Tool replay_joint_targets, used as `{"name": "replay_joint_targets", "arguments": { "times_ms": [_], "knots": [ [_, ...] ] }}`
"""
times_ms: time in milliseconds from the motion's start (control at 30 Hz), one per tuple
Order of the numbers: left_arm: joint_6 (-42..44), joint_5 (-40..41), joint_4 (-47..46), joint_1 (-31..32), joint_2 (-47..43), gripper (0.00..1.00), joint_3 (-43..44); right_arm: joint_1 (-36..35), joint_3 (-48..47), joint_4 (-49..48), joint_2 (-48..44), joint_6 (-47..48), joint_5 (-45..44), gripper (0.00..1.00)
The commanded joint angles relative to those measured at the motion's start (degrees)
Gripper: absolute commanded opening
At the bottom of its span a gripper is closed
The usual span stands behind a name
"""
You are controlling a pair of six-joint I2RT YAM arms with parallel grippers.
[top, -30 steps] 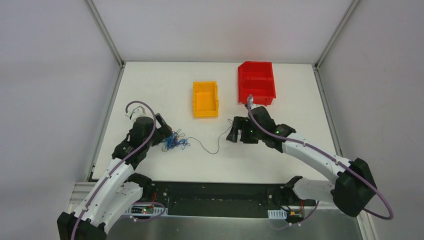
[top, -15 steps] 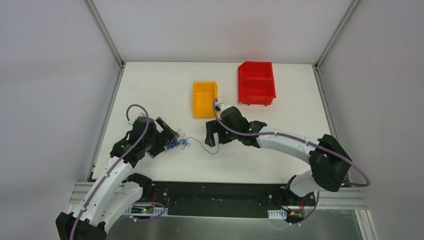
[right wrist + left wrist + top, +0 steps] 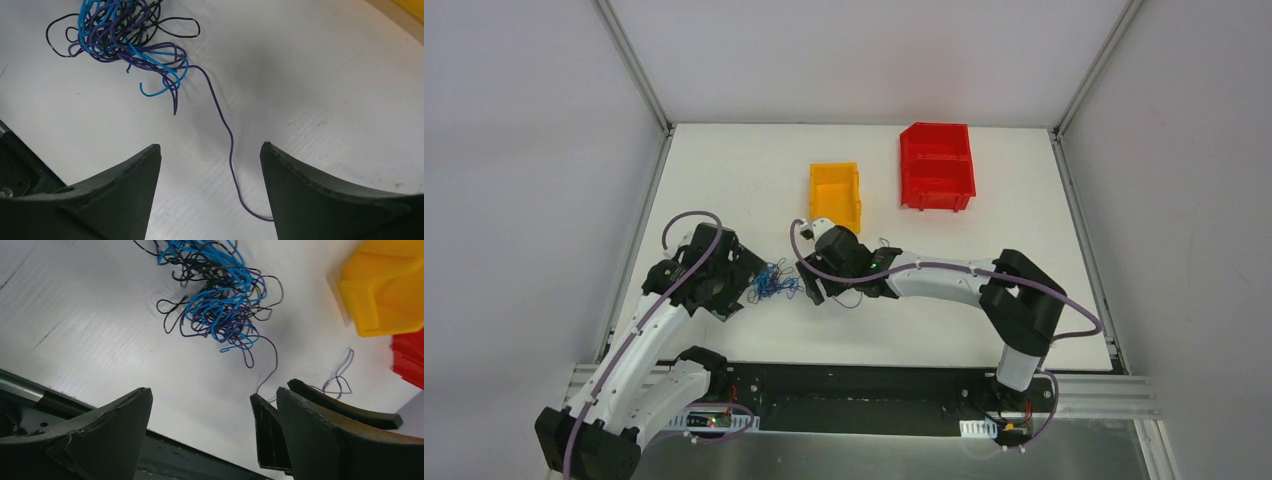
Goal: Untangle the cables
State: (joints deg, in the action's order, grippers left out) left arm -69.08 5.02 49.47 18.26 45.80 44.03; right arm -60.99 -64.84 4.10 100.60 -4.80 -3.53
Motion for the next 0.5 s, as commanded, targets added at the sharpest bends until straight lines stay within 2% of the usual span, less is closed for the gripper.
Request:
{"name": "replay_joint_targets", "arguments": {
  "times_ms": [0,167,300,333,367,400,433,467],
  "knots": [
    [-6.2,-0.3,3.3,-0.8,5.8,0.99,2.9,-0.4,-3.5,-1.7,3.4,1.9,-4.1,0.73],
    [-6.5,2.4,3.2,-1.6,10.2,0.99,5.8,-0.4,-3.4,-3.4,6.2,-1.0,-6.0,0.6],
    [-7.3,1.1,2.5,-2.7,12.3,0.99,6.4,-0.4,-0.9,-6.8,6.2,-1.9,-6.1,0.51],
    [-7.7,1.0,2.2,-2.9,12.8,0.99,6.1,-0.5,-0.3,-7.2,6.1,-2.2,-5.9,0.44],
    [-8.2,0.7,1.9,-3.2,13.4,0.99,5.6,-0.5,0.3,-7.5,5.7,-2.4,-5.9,0.29],
    [-8.4,0.4,1.4,-3.3,14.0,0.99,5.2,-0.6,0.9,-7.7,5.2,-2.4,-5.9,0.22],
    [-8.4,0.0,0.8,-3.7,14.7,0.99,4.7,-0.8,1.6,-8.2,4.6,-2.5,-6.0,0.09],
    [-8.4,-0.4,0.4,-3.9,15.3,0.99,4.5,-0.9,2.9,-8.8,3.6,-2.5,-6.5,0.02]
  ]
}}
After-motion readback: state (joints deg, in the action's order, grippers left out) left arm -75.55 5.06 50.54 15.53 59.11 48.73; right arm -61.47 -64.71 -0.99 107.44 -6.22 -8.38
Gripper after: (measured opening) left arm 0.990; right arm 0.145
